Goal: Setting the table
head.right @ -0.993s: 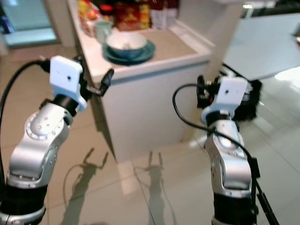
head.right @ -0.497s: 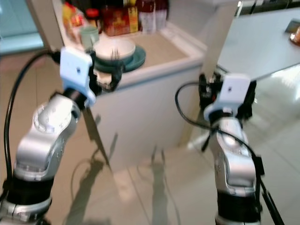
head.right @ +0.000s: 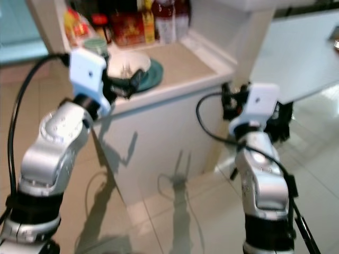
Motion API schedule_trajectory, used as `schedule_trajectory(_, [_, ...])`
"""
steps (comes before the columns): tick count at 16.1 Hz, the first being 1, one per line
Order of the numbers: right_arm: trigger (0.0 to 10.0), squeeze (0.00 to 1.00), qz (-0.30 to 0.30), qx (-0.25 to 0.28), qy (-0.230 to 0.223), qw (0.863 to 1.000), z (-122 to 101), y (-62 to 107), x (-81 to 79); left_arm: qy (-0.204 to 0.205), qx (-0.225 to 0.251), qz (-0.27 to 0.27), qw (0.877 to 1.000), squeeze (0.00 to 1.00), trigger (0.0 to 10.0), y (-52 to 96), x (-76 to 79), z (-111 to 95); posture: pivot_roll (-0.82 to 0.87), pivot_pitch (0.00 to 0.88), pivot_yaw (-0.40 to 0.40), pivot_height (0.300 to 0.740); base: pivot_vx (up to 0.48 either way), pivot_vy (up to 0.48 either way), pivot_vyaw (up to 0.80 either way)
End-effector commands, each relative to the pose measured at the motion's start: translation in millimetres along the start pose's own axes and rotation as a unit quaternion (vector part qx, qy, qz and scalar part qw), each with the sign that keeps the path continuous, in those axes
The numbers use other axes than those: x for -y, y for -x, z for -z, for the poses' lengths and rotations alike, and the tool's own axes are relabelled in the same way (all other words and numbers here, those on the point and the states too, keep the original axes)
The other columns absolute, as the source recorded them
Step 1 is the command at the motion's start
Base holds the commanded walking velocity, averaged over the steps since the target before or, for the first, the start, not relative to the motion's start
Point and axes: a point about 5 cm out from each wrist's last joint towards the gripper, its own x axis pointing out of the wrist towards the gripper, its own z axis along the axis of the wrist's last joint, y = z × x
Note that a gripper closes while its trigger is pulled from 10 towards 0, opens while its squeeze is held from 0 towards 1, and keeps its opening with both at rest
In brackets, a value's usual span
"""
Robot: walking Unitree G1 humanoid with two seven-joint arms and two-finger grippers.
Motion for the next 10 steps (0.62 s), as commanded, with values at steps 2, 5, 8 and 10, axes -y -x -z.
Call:
schedule_trajectory(2, [10.0, 0.0, -0.018, 0.0, -0.001, 1.0, -1.4, -2.1, -9.2, -0.008, -0.005, -0.001, 1.0, 0.0, 10.0, -1.9, -6.7, 0.6, 0.06, 0.0, -0.008, 0.74, 0.358, 0.0, 0.0])
schedule_trajectory(5, [10.0, 0.0, -0.021, 0.0, 0.001, 1.0, -1.5, -2.1, -9.2, -0.008, -0.006, 0.004, 1.0, 0.0, 10.0, -4.5, -5.3, 0.9, 0.06, 0.0, -0.005, 0.74, 0.359, 0.0, 0.0])
schedule_trajectory(8, [10.0, 0.0, -0.023, 0.0, 0.002, 1.0, -1.4, -0.4, -9.5, -0.007, -0.005, 0.008, 1.0, 0.0, 10.0, -6.8, -5.9, 0.7, 0.06, 0.0, -0.003, 0.74, 0.359, 0.0, 0.0])
schedule_trajectory(10, [10.0, 0.0, -0.029, 0.005, -0.002, 1.0, -1.9, 1.5, -10.1, -0.008, -0.005, 0.008, 1.0, 0.0, 10.0, -7.0, -6.5, 0.9, 0.06, 0.0, -0.002, 0.74, 0.36, 0.0, 0.0])
